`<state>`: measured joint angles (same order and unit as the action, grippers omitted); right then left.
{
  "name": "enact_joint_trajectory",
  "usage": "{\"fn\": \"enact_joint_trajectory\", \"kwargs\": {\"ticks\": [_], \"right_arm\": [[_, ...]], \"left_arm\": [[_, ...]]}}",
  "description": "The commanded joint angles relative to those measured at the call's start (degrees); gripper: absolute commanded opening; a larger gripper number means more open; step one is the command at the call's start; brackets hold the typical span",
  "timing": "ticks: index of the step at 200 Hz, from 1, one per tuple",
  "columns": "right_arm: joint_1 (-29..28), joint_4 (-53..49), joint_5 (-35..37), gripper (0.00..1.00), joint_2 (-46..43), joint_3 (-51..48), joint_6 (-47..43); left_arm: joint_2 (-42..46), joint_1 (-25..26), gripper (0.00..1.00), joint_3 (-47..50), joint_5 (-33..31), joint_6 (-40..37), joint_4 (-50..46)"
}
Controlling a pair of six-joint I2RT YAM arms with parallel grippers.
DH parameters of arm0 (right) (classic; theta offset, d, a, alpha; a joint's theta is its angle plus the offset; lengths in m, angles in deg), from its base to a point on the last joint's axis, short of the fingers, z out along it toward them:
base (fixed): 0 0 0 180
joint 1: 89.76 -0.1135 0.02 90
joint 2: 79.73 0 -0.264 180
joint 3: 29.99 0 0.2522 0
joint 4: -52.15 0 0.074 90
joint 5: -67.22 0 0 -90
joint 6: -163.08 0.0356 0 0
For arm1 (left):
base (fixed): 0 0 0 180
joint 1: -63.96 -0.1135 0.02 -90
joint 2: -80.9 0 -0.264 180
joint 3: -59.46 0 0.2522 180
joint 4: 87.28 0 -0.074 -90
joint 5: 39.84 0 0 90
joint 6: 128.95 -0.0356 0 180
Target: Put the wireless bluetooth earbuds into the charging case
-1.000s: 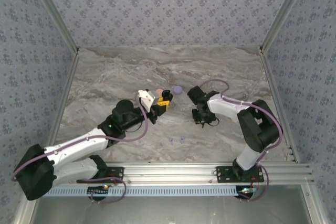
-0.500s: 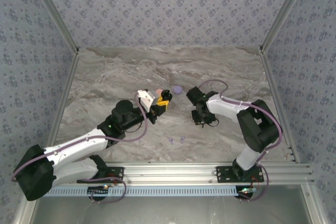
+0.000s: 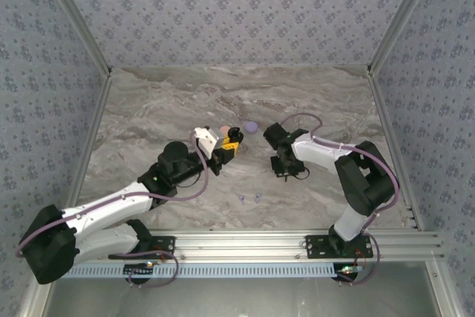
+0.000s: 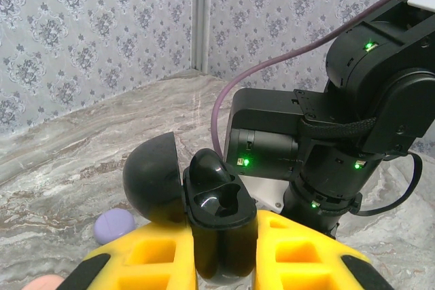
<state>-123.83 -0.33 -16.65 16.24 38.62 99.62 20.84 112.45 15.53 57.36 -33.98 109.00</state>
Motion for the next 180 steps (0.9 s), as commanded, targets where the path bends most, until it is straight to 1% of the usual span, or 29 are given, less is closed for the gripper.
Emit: {"fn": "enact_joint_trajectory", "kwargs": {"ticks": [1,22,50,78,99,115,134,180], "right_arm": [[-0.4,-3.3,-0.1,0.25,-3.1,-0.5,-0.2],[-0.9,-1.6,0.8,0.25,-9.7,-0.3,-1.3],[-1.4,3.3,0.8,0.25,-22.4,-0.3,-3.1],[-2.1,13.0,-3.6,0.24,-34.2,-1.0,-4.8],[-3.6,19.1,-5.7,0.24,-39.5,-1.1,-5.9],[-5.0,22.9,-6.7,0.25,-41.3,-0.8,-6.6],[-6.8,25.6,-7.7,0.25,-41.3,-0.1,-7.2],[-10.7,25.7,-6.9,0.25,-36.8,3.0,-8.7]], "left_arm": [[0.4,-0.2,0.07,-0.4,-0.2,-0.6,1.5],[0.1,-0.2,0.07,-0.4,0.2,-0.5,1.9],[-1.1,-0.2,0.07,-0.5,1.7,0.4,4.0],[-3.4,-0.2,0.06,-1.3,4.8,1.5,6.7],[-5.3,-0.1,0.07,-2.2,7.4,2.2,8.1],[-6.7,0.0,0.07,-2.7,9.2,2.5,9.3],[-7.8,0.2,0.07,-3.4,11.1,2.7,10.3],[-9.2,0.7,0.07,-4.2,13.3,2.6,11.0]]}}
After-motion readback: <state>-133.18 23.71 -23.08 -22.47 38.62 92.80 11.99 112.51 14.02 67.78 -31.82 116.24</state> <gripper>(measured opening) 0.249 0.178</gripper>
